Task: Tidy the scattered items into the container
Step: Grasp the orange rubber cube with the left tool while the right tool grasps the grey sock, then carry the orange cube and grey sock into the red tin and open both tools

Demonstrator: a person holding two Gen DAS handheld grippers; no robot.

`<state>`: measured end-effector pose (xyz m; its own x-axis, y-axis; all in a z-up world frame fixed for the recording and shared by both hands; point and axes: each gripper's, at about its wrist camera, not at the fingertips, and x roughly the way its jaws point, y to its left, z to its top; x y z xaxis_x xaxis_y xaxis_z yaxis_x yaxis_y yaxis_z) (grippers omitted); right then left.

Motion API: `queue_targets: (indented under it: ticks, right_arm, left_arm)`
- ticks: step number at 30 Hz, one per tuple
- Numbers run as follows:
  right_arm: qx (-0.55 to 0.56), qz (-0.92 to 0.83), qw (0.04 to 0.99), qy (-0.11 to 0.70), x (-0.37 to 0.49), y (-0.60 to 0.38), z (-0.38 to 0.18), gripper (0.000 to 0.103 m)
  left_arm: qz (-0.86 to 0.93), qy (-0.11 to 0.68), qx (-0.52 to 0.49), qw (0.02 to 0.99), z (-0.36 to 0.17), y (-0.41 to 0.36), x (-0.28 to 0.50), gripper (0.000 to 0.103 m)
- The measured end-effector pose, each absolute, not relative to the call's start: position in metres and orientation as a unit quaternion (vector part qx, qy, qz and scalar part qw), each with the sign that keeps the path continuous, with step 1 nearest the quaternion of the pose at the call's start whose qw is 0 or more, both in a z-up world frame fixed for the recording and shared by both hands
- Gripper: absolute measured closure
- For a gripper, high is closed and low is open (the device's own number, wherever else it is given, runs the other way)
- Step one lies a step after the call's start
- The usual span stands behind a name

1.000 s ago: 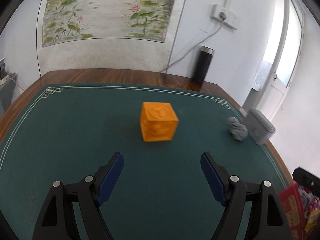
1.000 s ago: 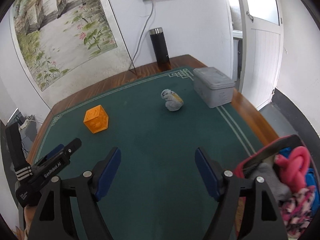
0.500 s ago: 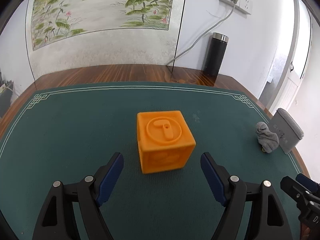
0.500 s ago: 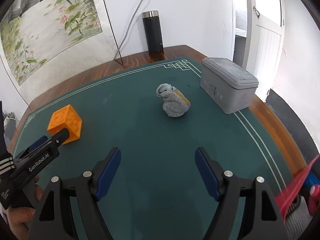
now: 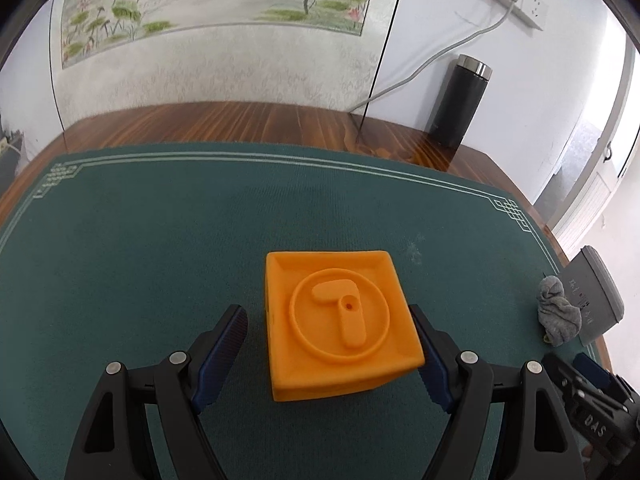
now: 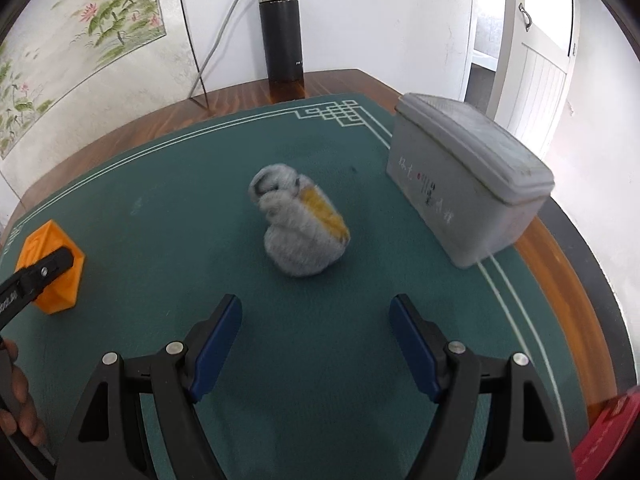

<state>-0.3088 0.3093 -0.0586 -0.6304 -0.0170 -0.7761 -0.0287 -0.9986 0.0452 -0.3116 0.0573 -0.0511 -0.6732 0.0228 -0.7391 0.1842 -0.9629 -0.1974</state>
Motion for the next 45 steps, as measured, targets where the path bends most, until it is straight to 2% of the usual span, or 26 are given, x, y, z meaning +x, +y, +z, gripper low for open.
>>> queue_targets:
  ticks: [12,13,14,15,16,18,25,30,37,45]
  right_arm:
    - [-0.436,0.900,-0.009,-0.001,-0.343,0.296,-0.061,0.024]
    - [-0.435,0.900,-0.010,-0.002,-0.343,0.295,-0.061,0.026]
    - [-0.433,0.901,-0.010,-0.002,-0.342,0.295,-0.061,0.034]
    - [-0.431,0.903,-0.006,-0.001,-0.341,0.295,-0.060,0.049]
    - [-0.429,0.903,-0.001,0.000,-0.340,0.295,-0.059,0.055]
    - [-0.428,0.904,0.002,0.006,-0.335,0.294,-0.059,0.057]
    - [-0.416,0.909,-0.009,0.017,-0.299,0.278,-0.049,0.059]
    - [-0.401,0.916,-0.022,0.025,-0.248,0.269,-0.020,0.059]
    - [-0.361,0.932,-0.021,0.006,-0.155,0.290,0.031,0.059]
    - [-0.341,0.940,-0.009,0.031,-0.064,0.361,0.065,0.059]
  left_arm:
    - [-0.903,0.103,0.415,0.043,-0.056,0.064,-0.322,0.022]
    - [-0.903,0.105,0.414,0.044,-0.055,0.063,-0.321,0.022]
    - [-0.904,0.110,0.411,0.046,-0.055,0.061,-0.320,0.028]
    - [-0.904,0.115,0.409,0.049,-0.055,0.059,-0.319,0.031]
    - [-0.904,0.118,0.407,0.051,-0.054,0.057,-0.317,0.043]
    - [-0.905,0.121,0.405,0.054,-0.054,0.054,-0.315,0.047]
    - [-0.907,0.124,0.399,0.060,-0.049,0.053,-0.296,0.048]
    - [-0.913,0.117,0.389,0.047,-0.036,0.070,-0.263,0.048]
    - [-0.922,0.096,0.374,-0.023,-0.011,0.123,-0.195,0.048]
    - [-0.922,0.084,0.361,-0.110,0.023,0.188,-0.108,0.048]
